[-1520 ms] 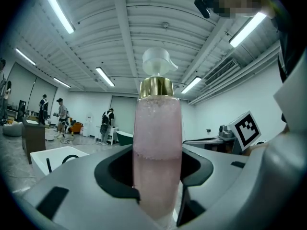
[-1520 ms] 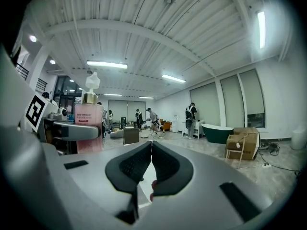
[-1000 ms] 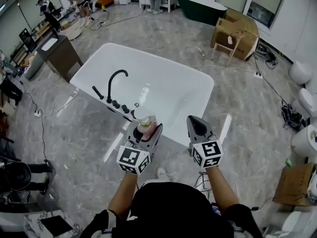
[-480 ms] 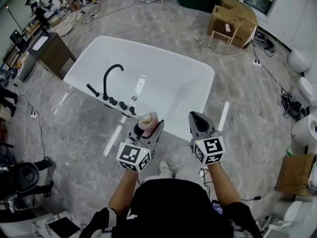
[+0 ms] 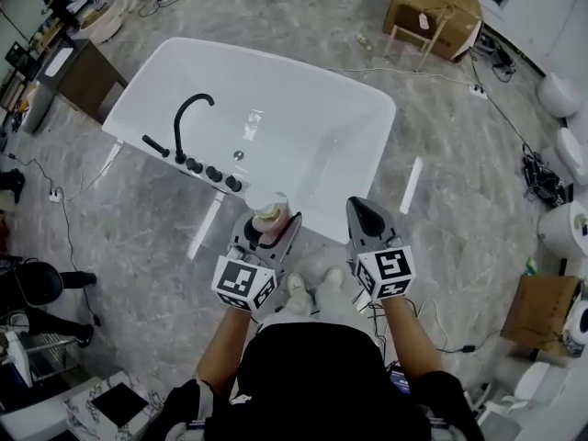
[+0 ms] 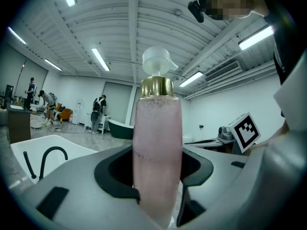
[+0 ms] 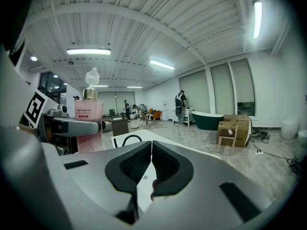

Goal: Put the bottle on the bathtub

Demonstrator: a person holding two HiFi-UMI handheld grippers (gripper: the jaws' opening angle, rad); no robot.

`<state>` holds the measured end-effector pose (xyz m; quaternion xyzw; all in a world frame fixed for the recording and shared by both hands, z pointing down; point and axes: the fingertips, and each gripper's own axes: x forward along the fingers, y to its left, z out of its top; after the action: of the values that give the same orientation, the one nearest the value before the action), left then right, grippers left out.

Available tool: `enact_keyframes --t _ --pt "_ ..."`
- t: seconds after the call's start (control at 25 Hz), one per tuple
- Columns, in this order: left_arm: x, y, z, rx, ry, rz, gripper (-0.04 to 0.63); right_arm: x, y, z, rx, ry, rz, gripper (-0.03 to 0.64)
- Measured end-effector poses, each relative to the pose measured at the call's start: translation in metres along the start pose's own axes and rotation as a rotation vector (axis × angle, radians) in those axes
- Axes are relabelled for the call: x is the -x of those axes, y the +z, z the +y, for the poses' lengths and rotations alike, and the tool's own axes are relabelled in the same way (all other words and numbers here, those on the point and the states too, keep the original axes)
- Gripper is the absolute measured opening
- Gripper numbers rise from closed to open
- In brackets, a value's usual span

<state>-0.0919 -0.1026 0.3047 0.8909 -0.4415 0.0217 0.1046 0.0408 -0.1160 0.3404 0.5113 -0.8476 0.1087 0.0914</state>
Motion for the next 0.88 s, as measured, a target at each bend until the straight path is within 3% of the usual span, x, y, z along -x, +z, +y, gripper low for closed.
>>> enact_keyframes --t 0.88 --pt "-0.066 -0.167 0.022 0.113 0.028 0.243 0.232 -0.039 -0.146 -0.057 -0.082 -0.015 0.250 0.023"
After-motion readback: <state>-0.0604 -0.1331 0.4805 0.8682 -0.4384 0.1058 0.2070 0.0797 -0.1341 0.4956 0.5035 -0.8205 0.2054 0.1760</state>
